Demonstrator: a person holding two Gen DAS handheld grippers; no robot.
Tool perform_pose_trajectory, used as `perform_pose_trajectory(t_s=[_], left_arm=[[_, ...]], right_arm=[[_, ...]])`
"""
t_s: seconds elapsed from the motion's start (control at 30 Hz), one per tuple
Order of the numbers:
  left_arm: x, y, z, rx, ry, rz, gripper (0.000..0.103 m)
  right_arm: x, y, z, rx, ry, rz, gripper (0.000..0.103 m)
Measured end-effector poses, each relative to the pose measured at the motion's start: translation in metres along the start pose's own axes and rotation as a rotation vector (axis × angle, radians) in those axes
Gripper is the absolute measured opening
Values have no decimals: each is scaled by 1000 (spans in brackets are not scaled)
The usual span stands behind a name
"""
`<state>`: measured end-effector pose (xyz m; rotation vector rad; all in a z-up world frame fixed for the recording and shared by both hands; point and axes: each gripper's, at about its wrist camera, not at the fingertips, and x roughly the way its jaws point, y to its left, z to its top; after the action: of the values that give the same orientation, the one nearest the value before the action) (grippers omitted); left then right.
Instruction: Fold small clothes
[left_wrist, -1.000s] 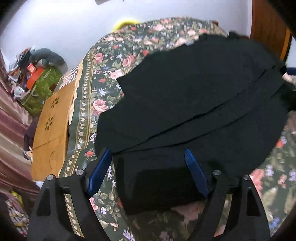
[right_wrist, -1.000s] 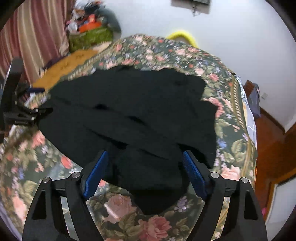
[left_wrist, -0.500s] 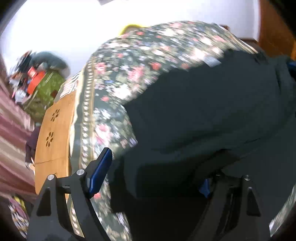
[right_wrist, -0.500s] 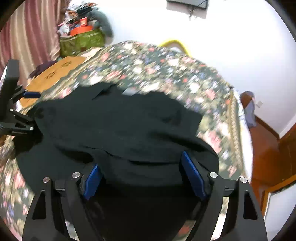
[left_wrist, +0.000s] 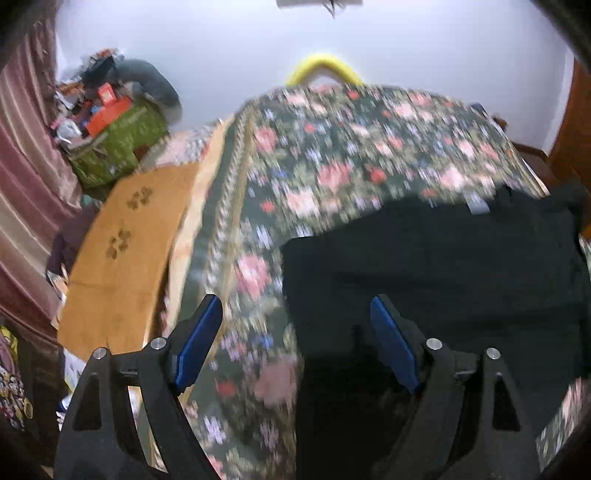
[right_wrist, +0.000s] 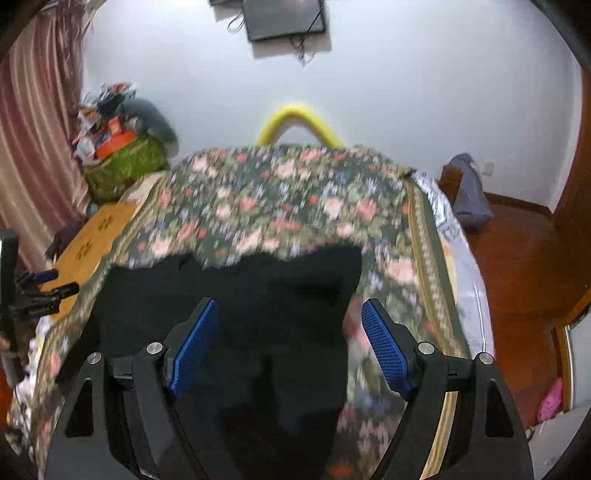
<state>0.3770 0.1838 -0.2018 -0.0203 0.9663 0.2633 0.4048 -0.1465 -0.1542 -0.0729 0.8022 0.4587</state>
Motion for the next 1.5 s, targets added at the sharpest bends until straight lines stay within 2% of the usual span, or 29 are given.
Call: perform_pose_trajectory(t_s=[0.17, 0.37, 0.4, 0.47, 0.5, 0.57, 0.6, 0.63, 0.67, 0.77, 0.97, 1.2, 1.27, 1.37, 1.47, 1.5], left_arm=[[-6, -2, -44, 2, 84, -82, 82], [4, 3, -89, -74, 177, -137, 82], [9, 3, -96, -99, 205, -167, 82], [12, 2, -105, -145, 230, -240, 75], [10, 0, -108, -164, 222, -263, 69], [2, -5, -109, -152, 193, -247, 54], [-1, -7, -109, -145, 185, -232, 34], [-5, -10, -110, -140, 180, -221, 8], [-11, -13, -111, -139, 185, -255, 3], [-26, -23, -119, -109, 176, -253, 3], [-66, -54, -144, -46, 172, -303, 3], [-109, -120, -168, -2, 198, -426, 3], [-117, -135, -173, 10, 183, -419, 5], [-126, -149, -178, 36, 147, -379, 17], [-132, -146, -180, 74, 143, -369, 41], [-134, -142, -180, 91, 149, -363, 58]], right_arm=[[-15, 5, -38, -1, 81, 73, 77], [-21, 10, -87, 19, 171, 106, 78], [-20, 10, -94, 27, 190, 111, 78], [-19, 11, -108, 42, 218, 122, 78], [-20, 11, -112, 46, 222, 125, 78], [-23, 11, -121, 66, 225, 143, 78], [-23, 11, -123, 80, 228, 153, 78], [-24, 10, -126, 94, 229, 162, 78], [-25, 10, -129, 107, 230, 165, 78], [-29, 15, -134, 112, 228, 163, 78], [-47, 33, -140, 84, 200, 201, 78], [-61, 51, -149, 65, 178, 243, 78], [-62, 53, -153, 66, 183, 250, 78], [-63, 56, -161, 78, 194, 260, 78], [-62, 55, -167, 95, 209, 271, 78], [-61, 55, -168, 97, 213, 272, 78]])
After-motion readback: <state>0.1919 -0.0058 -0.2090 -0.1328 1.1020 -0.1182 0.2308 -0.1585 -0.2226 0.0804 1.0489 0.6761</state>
